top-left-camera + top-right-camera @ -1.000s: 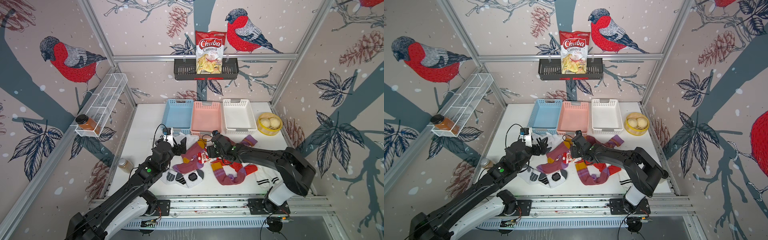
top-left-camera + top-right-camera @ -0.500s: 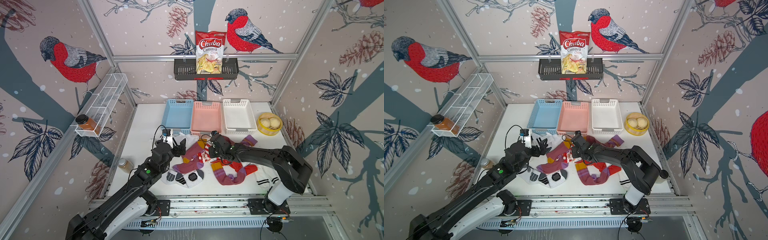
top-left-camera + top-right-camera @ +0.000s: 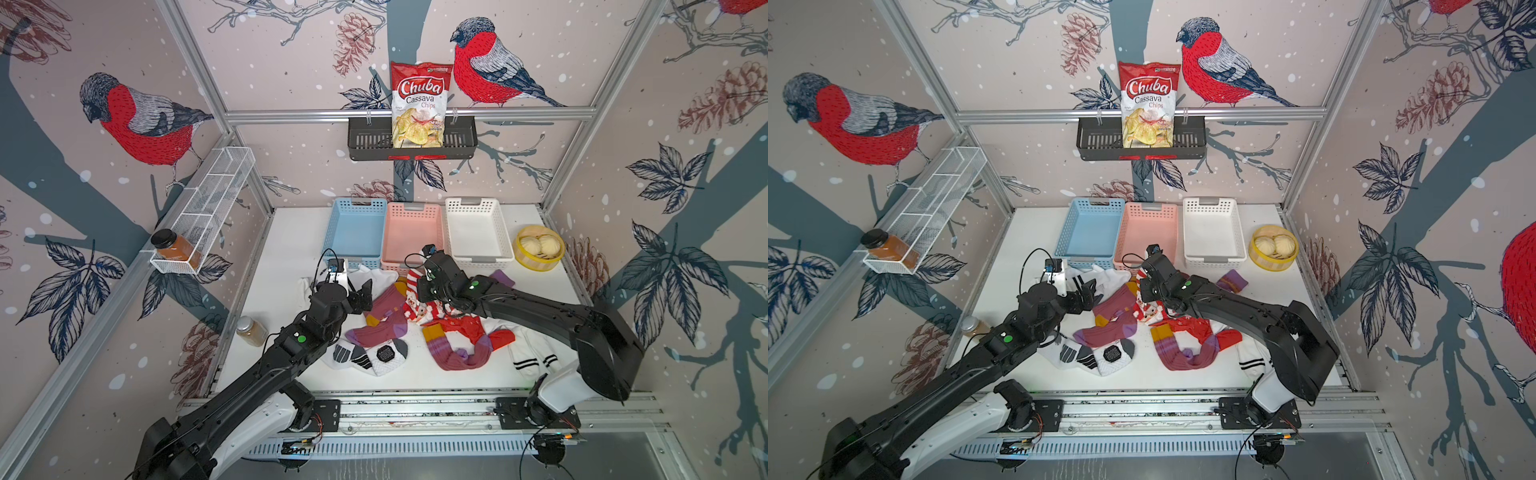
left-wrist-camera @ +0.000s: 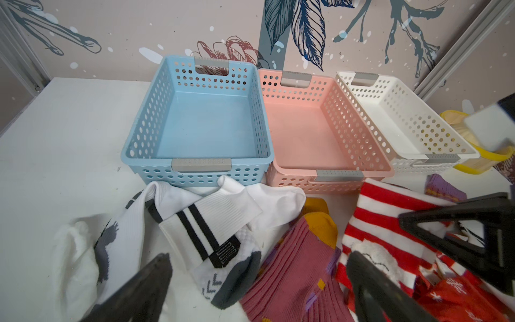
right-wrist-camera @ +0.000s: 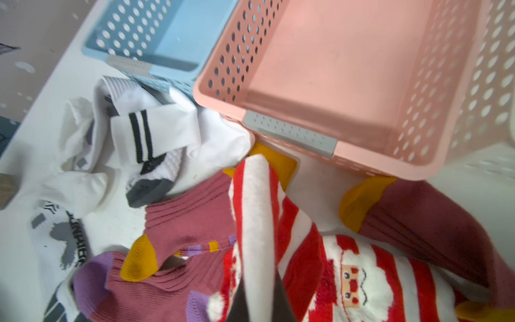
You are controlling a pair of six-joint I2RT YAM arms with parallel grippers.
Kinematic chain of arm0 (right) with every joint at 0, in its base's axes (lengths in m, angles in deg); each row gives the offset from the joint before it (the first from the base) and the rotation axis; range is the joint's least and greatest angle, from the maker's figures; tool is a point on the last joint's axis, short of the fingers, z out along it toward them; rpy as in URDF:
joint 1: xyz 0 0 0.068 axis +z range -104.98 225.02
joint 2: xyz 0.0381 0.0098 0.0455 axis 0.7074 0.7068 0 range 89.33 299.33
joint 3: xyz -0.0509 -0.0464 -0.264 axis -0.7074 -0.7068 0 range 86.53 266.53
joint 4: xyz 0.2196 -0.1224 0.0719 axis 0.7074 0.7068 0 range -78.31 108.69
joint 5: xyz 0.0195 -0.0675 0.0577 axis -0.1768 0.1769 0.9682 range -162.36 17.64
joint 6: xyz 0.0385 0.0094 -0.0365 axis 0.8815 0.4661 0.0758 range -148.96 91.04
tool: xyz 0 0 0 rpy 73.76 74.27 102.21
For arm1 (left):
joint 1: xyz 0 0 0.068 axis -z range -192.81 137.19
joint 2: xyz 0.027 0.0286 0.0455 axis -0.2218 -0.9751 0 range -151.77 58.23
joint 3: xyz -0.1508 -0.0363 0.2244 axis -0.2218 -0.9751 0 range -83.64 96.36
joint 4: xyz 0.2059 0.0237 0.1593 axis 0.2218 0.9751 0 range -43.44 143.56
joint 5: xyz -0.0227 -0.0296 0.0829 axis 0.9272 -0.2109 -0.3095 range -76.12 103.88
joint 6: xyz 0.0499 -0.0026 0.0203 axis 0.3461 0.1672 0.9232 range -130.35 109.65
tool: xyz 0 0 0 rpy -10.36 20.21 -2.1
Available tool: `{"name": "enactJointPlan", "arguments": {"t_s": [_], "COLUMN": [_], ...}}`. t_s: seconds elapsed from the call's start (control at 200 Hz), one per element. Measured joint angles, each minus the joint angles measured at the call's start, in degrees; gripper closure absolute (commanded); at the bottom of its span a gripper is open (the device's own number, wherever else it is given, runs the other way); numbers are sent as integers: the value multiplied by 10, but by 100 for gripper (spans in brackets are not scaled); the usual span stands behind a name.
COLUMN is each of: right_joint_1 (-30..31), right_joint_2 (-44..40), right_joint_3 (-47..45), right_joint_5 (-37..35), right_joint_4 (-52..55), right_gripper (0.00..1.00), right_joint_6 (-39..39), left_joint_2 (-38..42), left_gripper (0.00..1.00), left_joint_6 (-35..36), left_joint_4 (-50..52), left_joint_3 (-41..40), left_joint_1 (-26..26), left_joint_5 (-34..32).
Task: Sort the socks into the basket by color
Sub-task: Pick up the sock at the center of the board, then place the sock in the bin.
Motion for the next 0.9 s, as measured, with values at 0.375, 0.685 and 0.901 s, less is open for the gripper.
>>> {"name": "enactJointPlan", "arguments": {"t_s": [0.375,0.685,0.901], "right_joint_1": [-11,-25,-54], "right_joint_2": [-14,36,88], "right_joint_3": [75,171,235], "right_joint_5": [-10,-9,0], "right_joint_4": [38,43,44], "right_gripper": [97,97,97], "right_joint_6": [-33,-59,-71], "left_joint_2": [23,-28,-18], "left_gripper": [2,2,2], "left_joint_6": [-13,-9,-9], "left_joint_4": [-1,16,15], "left_joint_3": [-13,-2,-6], "left_joint_1": [0,0,0], "left_joint_5": [-2,5,13]}}
